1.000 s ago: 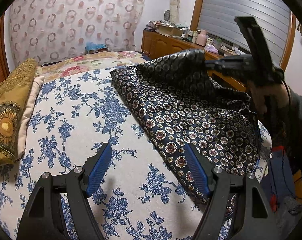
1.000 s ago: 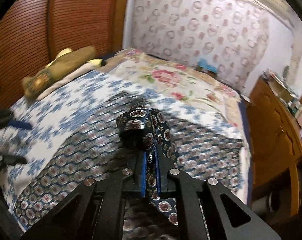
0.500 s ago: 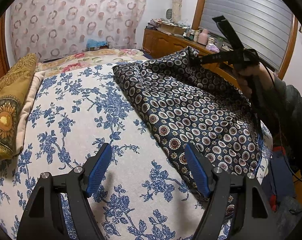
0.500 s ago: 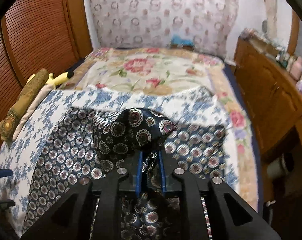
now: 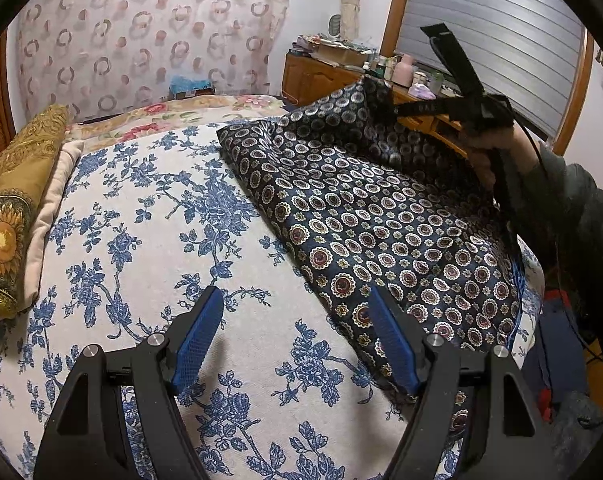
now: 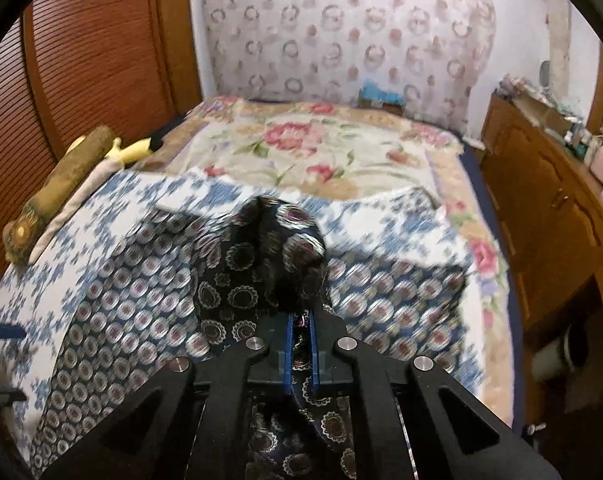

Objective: Fold small clothes
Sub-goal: 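Pinch the navy robe's folded end with the right gripper and lift it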

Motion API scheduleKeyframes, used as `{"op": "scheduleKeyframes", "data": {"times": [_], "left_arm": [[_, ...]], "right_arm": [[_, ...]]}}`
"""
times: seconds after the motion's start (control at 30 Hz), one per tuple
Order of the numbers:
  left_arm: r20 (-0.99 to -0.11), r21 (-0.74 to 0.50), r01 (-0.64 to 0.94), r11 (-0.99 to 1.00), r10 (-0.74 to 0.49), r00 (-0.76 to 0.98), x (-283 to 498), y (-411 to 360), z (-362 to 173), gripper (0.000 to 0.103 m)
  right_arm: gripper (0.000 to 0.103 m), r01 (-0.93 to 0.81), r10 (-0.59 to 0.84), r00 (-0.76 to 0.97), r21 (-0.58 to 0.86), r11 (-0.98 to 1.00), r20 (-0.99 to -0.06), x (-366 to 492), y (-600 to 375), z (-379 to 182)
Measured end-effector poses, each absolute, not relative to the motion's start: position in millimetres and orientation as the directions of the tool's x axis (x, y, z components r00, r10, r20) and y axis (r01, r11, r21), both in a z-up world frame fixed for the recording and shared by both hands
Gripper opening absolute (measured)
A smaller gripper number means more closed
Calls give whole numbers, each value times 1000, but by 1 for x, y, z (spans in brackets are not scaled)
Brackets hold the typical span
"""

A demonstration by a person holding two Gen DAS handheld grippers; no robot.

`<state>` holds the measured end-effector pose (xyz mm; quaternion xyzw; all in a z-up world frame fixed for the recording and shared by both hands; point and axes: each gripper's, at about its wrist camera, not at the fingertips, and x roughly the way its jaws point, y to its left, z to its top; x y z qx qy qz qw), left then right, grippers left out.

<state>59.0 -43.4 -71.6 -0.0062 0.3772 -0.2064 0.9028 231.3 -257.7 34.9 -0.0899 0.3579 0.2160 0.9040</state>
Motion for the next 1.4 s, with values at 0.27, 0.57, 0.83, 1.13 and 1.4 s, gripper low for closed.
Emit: {"op": "scheduleKeyframes", "data": {"times": [0.27,0.57,0.83,1.13,1.4], "left_arm": [[-678,-169,369,914,-379,629,56,-43,-73,76],[-680,-169,380,910,-387,623,58,-48,-73,76],[-689,-162,398,903,-392,609,59,-58,-74,76],[-696,-158,400,903,-389,603,59,-62,-75,76],[-696,-157,406,900,-392,602,59,-65,-74,76]], "right_arm": [[17,-202,120,666,-24,979,-736,276,-303,27],[35,-155,63,676,-59,986,-735,273,-324,18],[35,-272,147,649,-48,961,-746,250,-318,0],[28,-317,203,613,-2,948,-764,249,-335,-14],[2,-352,199,674,-73,933,-712,219,-351,3]]}}
